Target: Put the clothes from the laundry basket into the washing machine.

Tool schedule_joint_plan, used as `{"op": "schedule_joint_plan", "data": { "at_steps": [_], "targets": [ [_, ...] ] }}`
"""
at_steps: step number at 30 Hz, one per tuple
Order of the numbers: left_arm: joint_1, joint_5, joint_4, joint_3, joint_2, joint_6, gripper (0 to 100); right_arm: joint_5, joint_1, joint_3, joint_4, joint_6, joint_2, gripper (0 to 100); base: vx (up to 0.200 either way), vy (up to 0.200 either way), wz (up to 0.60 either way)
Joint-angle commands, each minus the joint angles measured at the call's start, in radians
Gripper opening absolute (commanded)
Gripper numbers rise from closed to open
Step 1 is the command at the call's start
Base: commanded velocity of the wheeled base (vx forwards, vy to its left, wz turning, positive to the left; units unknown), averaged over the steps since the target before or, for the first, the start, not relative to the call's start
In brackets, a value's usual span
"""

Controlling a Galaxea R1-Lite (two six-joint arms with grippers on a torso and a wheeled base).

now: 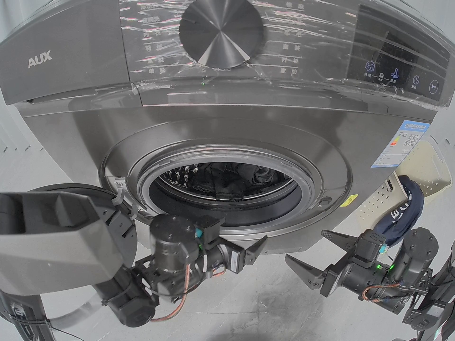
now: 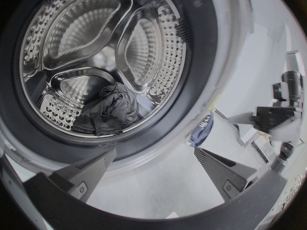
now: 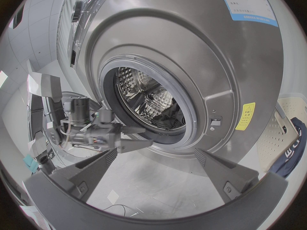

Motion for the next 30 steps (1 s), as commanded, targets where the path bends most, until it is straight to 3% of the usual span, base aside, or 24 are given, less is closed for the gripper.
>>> {"op": "schedule_joint_plan", "data": {
  "at_steps": [1, 9, 12, 18, 24, 25, 28, 30],
  "targets": [
    [-0.101, -0.009, -0.167, 0.345, -0.291, 0.03, 100, -0.019, 0.032, 0.054, 0.0, 0.001, -0.112, 100, 0.0, 0.0, 0.0],
    [-0.096, -0.007, -0.176, 0.497, -0.481, 0.029, 100, -0.04, -0.041, 0.099, 0.017, -0.003, -0.24, 100, 0.0, 0.0, 0.0],
    [-0.089, -0.004, -0.175, 0.535, -0.558, 0.029, 100, -0.04, -0.094, 0.099, 0.029, -0.015, -0.283, 100, -0.2, 0.0, 0.0],
    [-0.037, 0.023, -0.133, 0.607, -0.73, 0.037, 100, -0.037, -0.197, 0.099, 0.19, -0.048, -0.425, 100, -0.2, 0.0, 0.0],
    [0.049, 0.011, 0.029, 0.609, -0.905, 0.038, 100, -0.032, -0.237, 0.099, 0.438, -0.06, -0.615, 100, -0.1, 0.0, 0.0],
    [0.057, 0.013, 0.112, 0.606, -0.978, 0.038, 100, -0.035, -0.238, 0.099, 0.529, -0.058, -0.692, 100, -0.2, 0.0, 0.0],
    [0.066, 0.014, 0.195, 0.607, -1.055, 0.038, 100, -0.037, -0.238, 0.099, 0.624, -0.055, -0.764, 100, -0.133, 0.0, 0.0],
    [0.098, 0.014, 0.308, 0.604, -1.166, 0.038, 100, -0.037, -0.254, 0.099, 0.731, -0.052, -0.847, 100, 0.0, 0.0, 0.0]
  ]
}}
